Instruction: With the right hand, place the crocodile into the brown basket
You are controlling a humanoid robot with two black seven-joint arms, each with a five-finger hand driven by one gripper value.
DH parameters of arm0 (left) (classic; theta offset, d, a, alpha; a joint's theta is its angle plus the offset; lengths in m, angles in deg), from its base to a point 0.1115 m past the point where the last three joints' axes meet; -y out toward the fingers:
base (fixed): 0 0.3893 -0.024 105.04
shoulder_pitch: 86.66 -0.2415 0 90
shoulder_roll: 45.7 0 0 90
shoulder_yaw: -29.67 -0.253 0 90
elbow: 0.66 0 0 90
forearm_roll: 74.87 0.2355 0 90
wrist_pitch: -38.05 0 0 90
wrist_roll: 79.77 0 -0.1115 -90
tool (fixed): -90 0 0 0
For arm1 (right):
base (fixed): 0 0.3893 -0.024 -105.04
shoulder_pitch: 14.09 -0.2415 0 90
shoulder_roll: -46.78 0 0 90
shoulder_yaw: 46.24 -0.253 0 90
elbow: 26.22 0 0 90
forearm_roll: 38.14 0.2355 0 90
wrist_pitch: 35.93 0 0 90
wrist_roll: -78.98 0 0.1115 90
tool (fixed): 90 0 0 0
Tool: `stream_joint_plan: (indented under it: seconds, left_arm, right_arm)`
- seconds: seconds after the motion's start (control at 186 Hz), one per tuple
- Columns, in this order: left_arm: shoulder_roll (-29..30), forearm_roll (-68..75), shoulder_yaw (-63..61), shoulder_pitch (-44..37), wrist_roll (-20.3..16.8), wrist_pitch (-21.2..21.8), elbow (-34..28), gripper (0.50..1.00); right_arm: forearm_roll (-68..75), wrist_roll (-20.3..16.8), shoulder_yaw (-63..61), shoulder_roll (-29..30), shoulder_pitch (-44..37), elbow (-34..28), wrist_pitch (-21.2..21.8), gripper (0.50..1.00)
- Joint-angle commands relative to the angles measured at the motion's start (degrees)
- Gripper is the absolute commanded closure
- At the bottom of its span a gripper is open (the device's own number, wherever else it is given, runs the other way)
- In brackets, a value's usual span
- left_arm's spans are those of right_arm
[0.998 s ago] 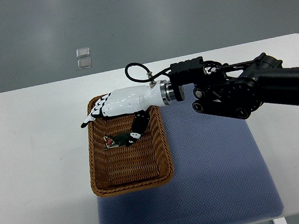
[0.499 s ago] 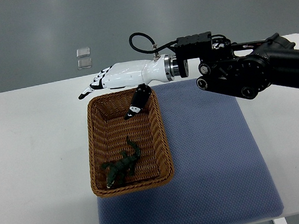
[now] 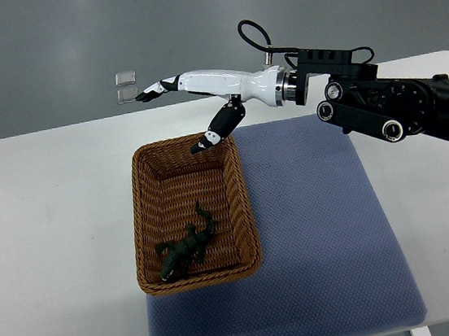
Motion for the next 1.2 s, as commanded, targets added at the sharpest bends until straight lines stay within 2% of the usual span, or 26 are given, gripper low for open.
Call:
stream_joint_plan:
  seconds: [0.0,0.07,0.209,0.354,0.445,0.563,0.66,0.789,0.885,1.196]
  left_arm:
    - [0.00,0.00,0.00,0.00,0.00,0.00,0.00,0.500]
    - [0.00,0.00,0.00,0.00,0.00,0.00,0.00,0.500]
    - [0.00,0.00,0.00,0.00,0.00,0.00,0.00,0.500]
    - [0.00,0.00,0.00,0.00,0.00,0.00,0.00,0.500]
    - [0.00,0.00,0.00,0.00,0.00,0.00,0.00,0.500]
    - [0.00,0.00,0.00,0.00,0.00,0.00,0.00,0.500]
    - [0.00,0.00,-0.09,0.00,0.00,0.00,0.00,0.500]
    - [0.00,0.00,-0.09,0.00,0.00,0.00,-0.08,0.500]
    - [0.00,0.00,-0.09,0.00,0.00,0.00,0.00,0.500]
    - [0.00,0.00,0.00,0.00,0.00,0.00,0.00,0.500]
  right_arm:
    - [10.88,0.00,-2.75,-1.98,2.16,1.69,2.44,0.591]
    - [20.46,-0.46,-5.13,-2.51,3.65,3.88,4.46,0.589]
    - [35.74,-3.45,-5.92,-2.51,5.67,8.80,11.57,0.589]
    - [45.33,-6.61,-5.92,-2.60,7.08,12.85,15.09,0.589]
    - [51.13,-11.09,-5.83,-3.65,8.40,14.78,17.91,0.589]
    - [57.10,-21.81,-5.92,-3.83,9.63,18.12,20.54,0.589]
    - [62.20,-25.59,-5.83,-3.83,10.50,20.23,21.33,0.585]
    - [66.16,-27.35,-5.83,-3.91,10.94,21.64,23.18,0.576]
    - [66.69,-27.27,-6.01,-3.91,12.17,21.73,24.14,0.576]
    - [66.69,-26.74,-10.40,-3.47,14.72,21.73,23.71,0.574]
